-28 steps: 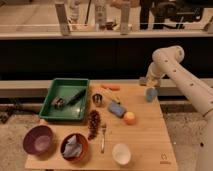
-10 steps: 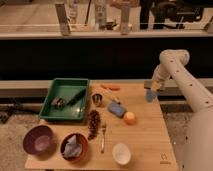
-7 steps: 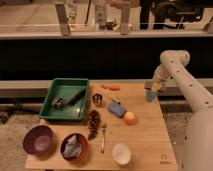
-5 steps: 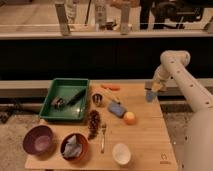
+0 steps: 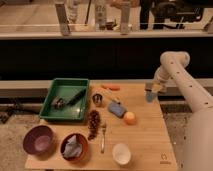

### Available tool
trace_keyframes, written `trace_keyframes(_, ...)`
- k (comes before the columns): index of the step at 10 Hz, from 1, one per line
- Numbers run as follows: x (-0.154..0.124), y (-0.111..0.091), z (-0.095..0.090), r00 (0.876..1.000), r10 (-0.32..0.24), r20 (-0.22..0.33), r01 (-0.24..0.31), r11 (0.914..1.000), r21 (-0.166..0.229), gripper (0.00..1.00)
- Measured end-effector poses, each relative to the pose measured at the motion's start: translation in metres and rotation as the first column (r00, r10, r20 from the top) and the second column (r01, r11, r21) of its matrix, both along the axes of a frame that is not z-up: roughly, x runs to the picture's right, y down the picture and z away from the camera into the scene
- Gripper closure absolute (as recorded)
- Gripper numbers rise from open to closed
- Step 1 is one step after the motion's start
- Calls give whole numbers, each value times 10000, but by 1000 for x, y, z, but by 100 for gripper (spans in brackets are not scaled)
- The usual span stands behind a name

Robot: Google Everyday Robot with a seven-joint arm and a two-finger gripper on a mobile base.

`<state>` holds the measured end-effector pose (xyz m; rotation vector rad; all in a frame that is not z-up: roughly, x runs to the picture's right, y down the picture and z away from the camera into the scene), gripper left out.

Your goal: Place eraser in plastic cup

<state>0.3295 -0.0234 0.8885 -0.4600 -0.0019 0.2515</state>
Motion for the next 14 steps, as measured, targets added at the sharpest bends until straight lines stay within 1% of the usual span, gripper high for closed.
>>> trace_keyframes(4, -1, 3, 5, 9999, 120, 59, -120, 9998, -132, 25)
trace_keyframes(5, -3, 4, 7, 9999, 126, 84, -125, 9998, -170, 21)
trace_keyframes(10, -2, 11, 11, 9998, 183, 76, -181, 9993, -320, 20)
trace_keyframes(13, -1, 9, 8, 9997, 243, 100, -240, 9993, -276, 20)
trace_keyframes(14, -1, 8, 6, 9997, 184, 150, -180, 9995, -259, 20)
